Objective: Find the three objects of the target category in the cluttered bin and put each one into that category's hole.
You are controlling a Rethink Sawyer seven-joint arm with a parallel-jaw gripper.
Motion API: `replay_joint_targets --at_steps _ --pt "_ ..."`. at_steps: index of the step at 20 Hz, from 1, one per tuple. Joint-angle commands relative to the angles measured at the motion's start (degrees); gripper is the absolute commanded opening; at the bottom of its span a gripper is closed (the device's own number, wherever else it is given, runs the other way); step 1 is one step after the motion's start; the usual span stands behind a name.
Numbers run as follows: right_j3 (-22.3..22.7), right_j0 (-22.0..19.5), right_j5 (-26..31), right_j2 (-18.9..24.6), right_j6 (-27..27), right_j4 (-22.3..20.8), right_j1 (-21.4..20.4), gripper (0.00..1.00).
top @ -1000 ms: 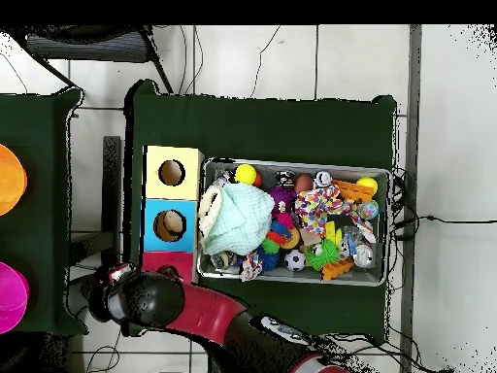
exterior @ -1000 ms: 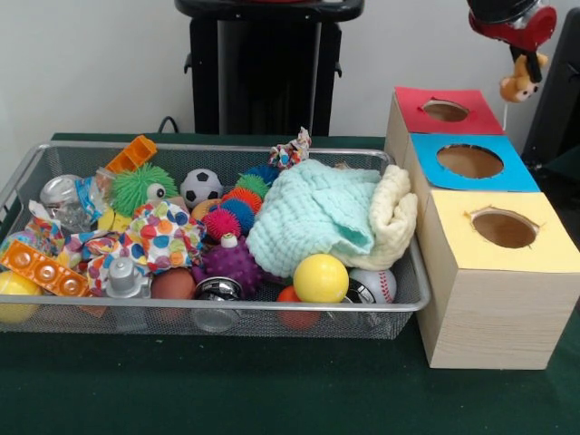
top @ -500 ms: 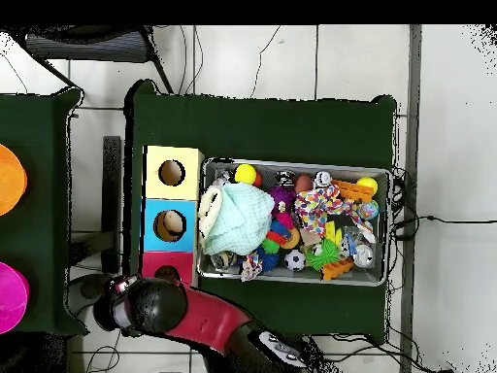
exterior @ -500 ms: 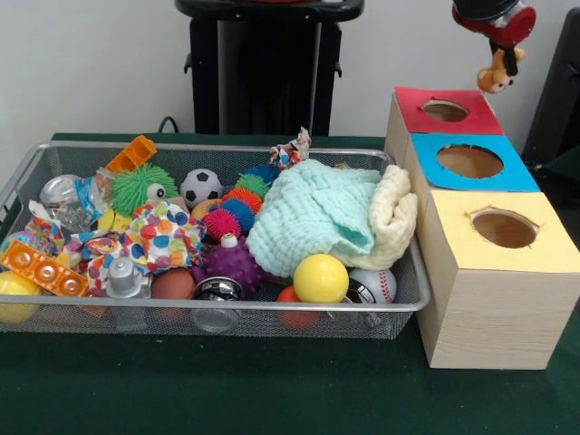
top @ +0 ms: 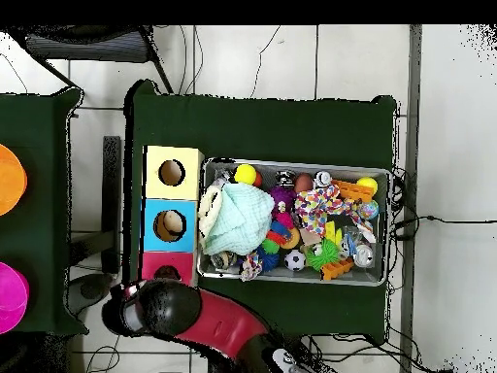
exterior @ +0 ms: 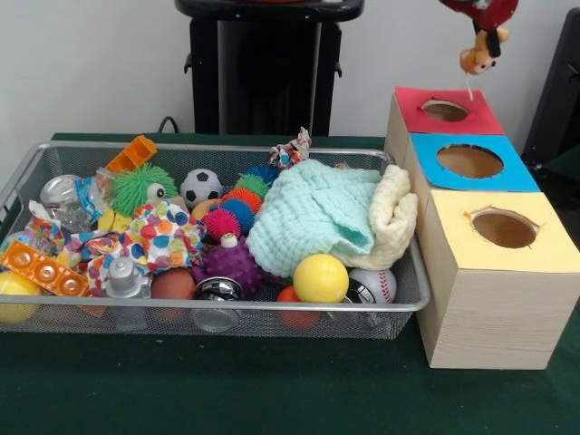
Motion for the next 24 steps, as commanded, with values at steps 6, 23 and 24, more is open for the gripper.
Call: replay_joint_targets --at_steps 6,23,24 --pt "-4.92 -5.74 -3.16 0.64 1.98 2.16 0.57 0.00" --pt "-6.98 -8.66 -12.62 4.26 1.25 -1.79 11.68 0.00" --pt "-6.96 -8.48 -13.02 4.55 1.66 -1.77 12.12 0.00"
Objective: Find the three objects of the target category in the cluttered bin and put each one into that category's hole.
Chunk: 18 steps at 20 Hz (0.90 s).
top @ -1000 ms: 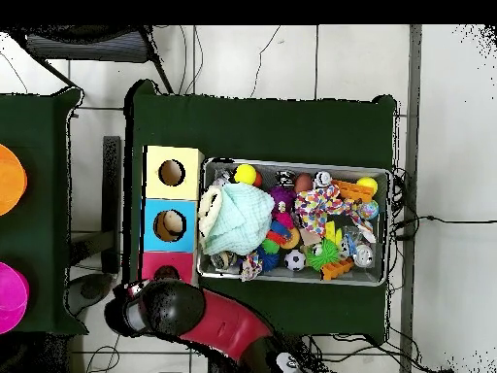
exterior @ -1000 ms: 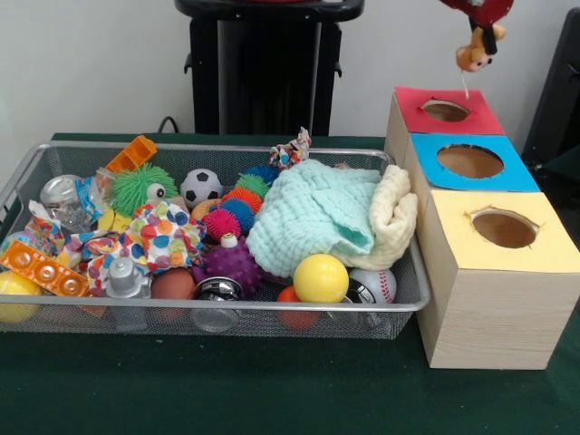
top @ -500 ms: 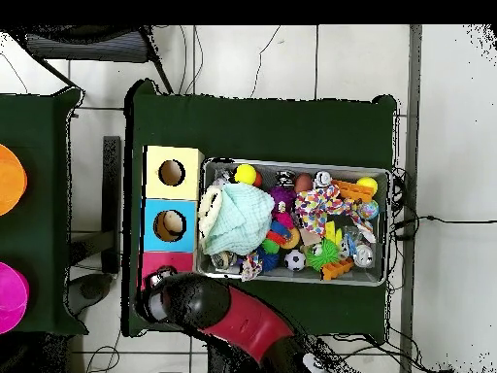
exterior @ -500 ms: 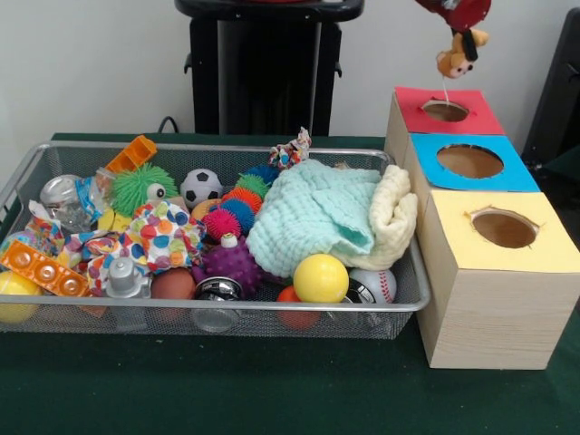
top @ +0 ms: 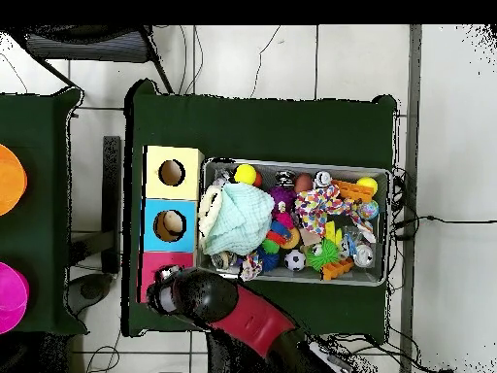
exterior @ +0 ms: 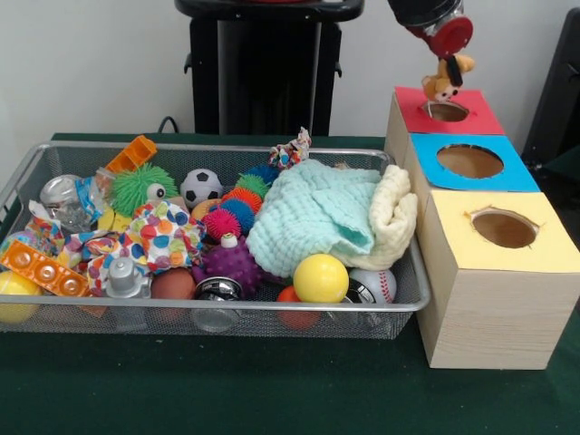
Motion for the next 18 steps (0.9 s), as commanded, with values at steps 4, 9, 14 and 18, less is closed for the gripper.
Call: replay_joint_targets --at_steps 4,9,14,18 --pt "-7.16 -1.42 -7.50 4.75 2.50 -1.88 8.05 0.00" --pt "-7.10 -2.52 -6.99 6.19 2.74 -2.42 8.35 0.00" --pt "-6.77 -3.10 -6.16 7.55 2.40 -3.28 7.38 0.00" --pt "-7.73 -1.79 -7.49 6.49 1.85 -5.50 6.62 1.00"
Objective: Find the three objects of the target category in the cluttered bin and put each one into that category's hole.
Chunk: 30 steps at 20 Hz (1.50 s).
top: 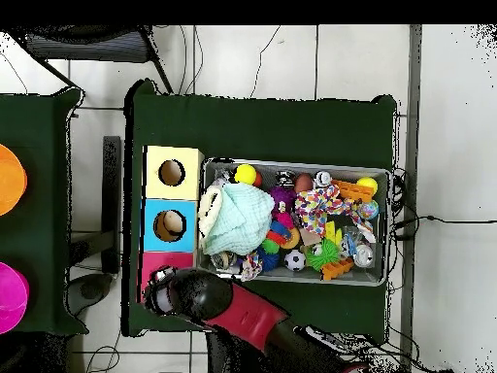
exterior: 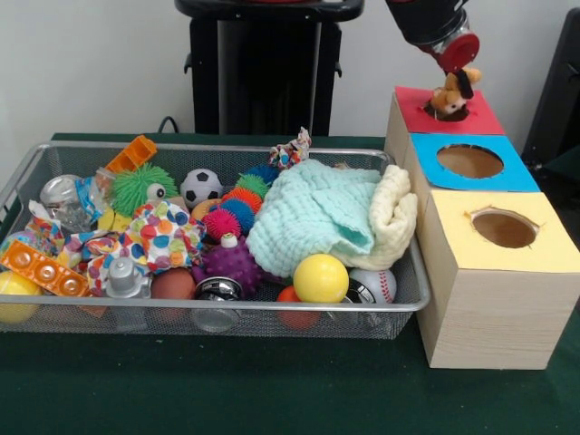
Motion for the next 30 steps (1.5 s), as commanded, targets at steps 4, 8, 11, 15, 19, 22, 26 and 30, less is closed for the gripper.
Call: replay_joint_targets --at_steps 4,8,11,15,19,22,26,30 --pt "-8.93 1.74 -3.67 1.32 2.24 -3.73 0.28 1.00" --pt "-9.91 2.25 -2.22 0.04 3.96 -2.79 -0.31 1.00" --pt "-9.97 3.87 -0.31 -1.95 4.85 -2.77 -2.78 1.00" --pt "-10.11 6.67 3.25 -4.82 6.44 -2.58 -7.17 1.00" --pt "-10.70 8.54 4.27 -5.90 7.03 -2.05 -8.77 1.00" --pt "-12.20 9.92 5.00 -7.32 6.75 -2.24 -8.90 1.00" --pt "-16.74 13.07 10.64 -13.61 6.51 -5.48 -9.14 1.00" --pt "-20.01 14.07 14.27 -17.40 5.74 -8.41 -7.41 1.00"
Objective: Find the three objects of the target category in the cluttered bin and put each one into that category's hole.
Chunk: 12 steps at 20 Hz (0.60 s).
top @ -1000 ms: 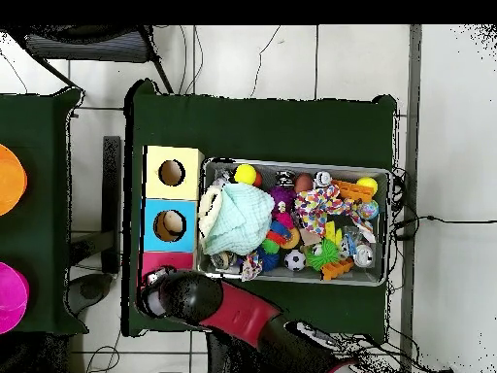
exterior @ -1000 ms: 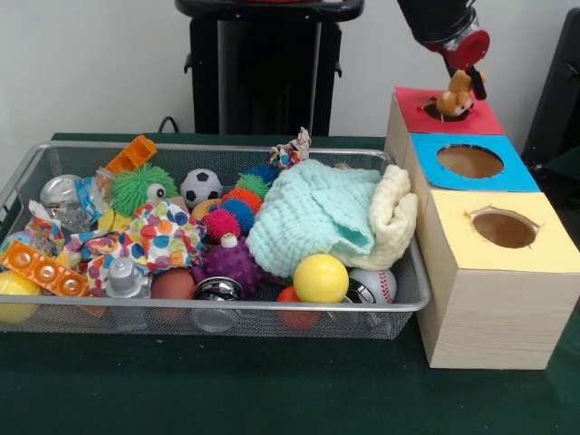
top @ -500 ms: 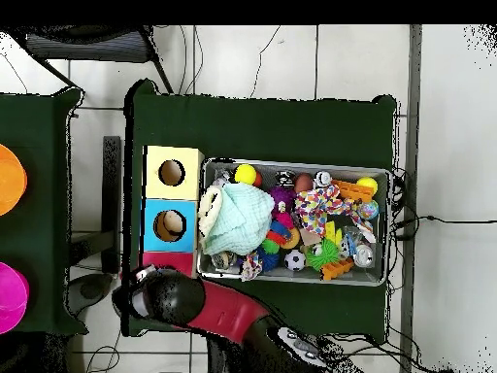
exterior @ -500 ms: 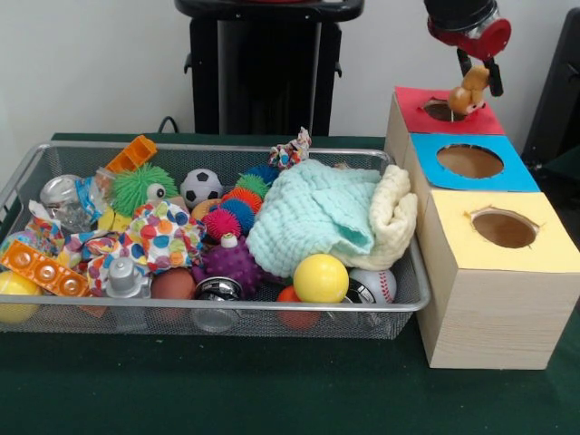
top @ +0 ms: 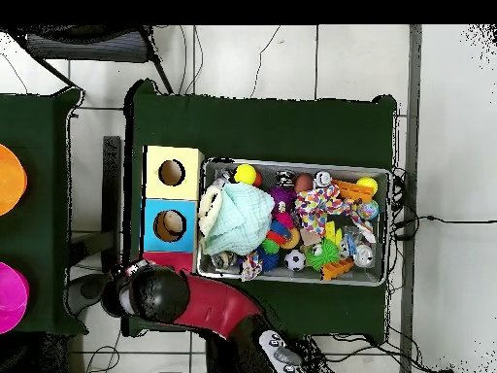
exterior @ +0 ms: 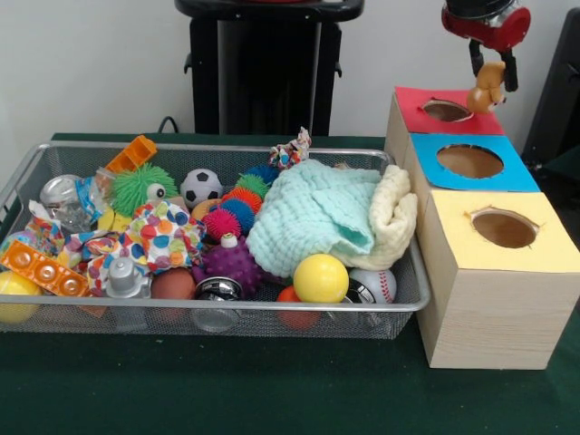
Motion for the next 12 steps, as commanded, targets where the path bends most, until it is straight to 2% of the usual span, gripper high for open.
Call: replay_joint_targets --at_steps 1,9,12 --pt "-12.76 0.71 9.49 -9.09 5.50 -4.23 0.98 1.00" --pt "-19.62 3.84 16.63 -16.91 7.27 -11.02 3.47 1.00" --pt "-20.79 4.32 17.69 -17.64 7.64 -11.45 3.96 1.00"
